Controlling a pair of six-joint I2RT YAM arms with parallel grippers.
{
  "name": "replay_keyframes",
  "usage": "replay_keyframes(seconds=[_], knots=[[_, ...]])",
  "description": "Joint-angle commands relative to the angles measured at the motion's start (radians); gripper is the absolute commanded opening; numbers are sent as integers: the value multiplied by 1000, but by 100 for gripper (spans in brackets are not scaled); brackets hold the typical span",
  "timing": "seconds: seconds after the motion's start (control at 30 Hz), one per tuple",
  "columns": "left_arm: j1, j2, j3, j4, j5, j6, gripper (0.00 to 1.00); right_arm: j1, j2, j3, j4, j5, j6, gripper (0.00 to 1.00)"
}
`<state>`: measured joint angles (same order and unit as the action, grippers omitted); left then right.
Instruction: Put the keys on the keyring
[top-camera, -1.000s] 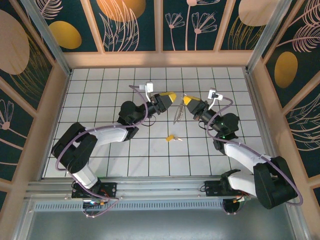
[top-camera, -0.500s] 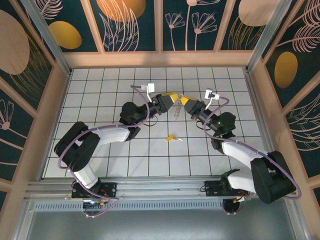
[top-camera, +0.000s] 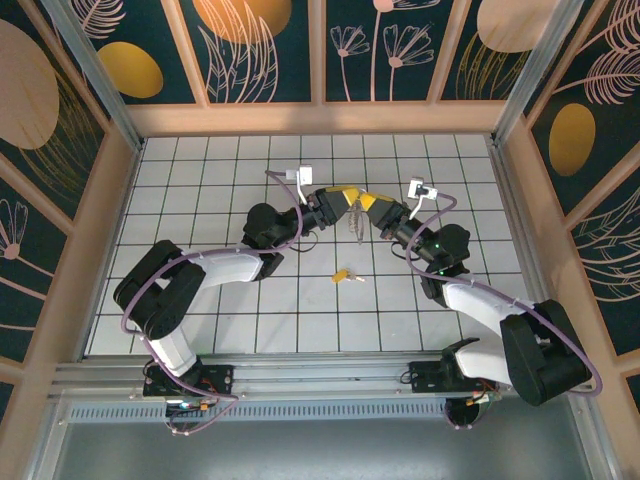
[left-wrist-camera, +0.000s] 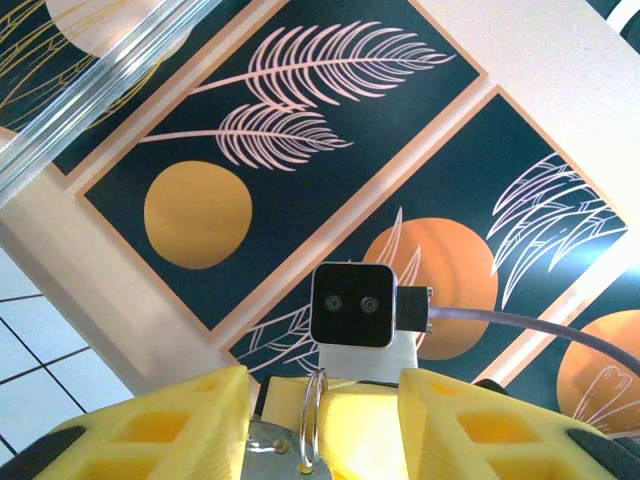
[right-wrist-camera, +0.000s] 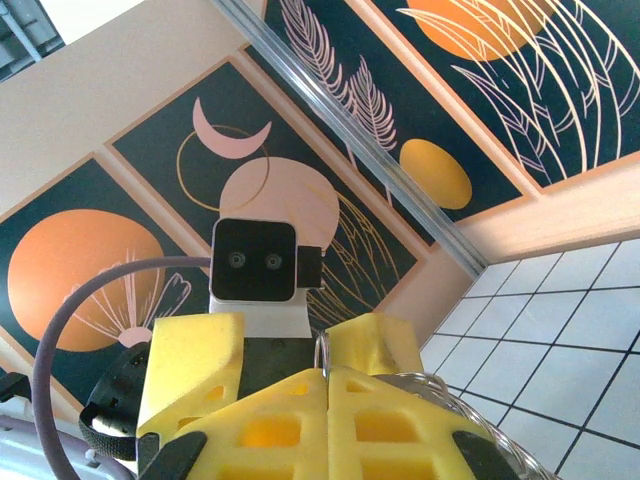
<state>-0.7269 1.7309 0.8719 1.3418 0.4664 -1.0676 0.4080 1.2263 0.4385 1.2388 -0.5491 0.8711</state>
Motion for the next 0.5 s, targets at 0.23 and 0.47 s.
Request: replay_keyframes(seconds=[0.23,0.47], knots=[[-11,17,24,42,22,0,26,11,13,45,68,3,-1,0],[-14,20,30,36,32,7,19,14,27,52,68,-3,-2,0]])
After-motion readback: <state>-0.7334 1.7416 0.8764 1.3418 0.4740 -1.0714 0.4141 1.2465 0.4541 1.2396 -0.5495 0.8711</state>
